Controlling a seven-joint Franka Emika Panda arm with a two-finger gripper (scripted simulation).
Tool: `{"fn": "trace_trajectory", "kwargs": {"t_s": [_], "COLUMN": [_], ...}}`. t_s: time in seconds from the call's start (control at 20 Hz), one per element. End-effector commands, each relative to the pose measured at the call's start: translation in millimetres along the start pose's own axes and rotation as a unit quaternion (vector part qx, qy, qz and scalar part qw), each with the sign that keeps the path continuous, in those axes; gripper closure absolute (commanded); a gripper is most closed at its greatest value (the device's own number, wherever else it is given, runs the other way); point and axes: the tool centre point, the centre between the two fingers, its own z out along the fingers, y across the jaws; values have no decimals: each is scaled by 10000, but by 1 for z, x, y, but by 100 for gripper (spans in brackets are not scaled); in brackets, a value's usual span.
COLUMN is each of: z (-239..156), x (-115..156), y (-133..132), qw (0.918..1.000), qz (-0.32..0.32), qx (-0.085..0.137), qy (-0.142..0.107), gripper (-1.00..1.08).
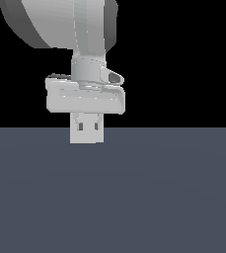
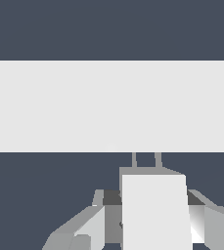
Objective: Plug the charger into the wall socket.
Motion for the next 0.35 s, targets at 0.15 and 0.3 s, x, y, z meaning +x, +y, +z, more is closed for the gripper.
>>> {"fn": "trace_trajectory", "kwargs": {"t_s": [0.15,0.3], "z": [2,2], "x": [11,12], "y": [0,0], "qw": [10000,10000], "qz": [-1,-1], "qx": [-1,-1], "qy": [-1,-1], "gripper": [108,108]}}
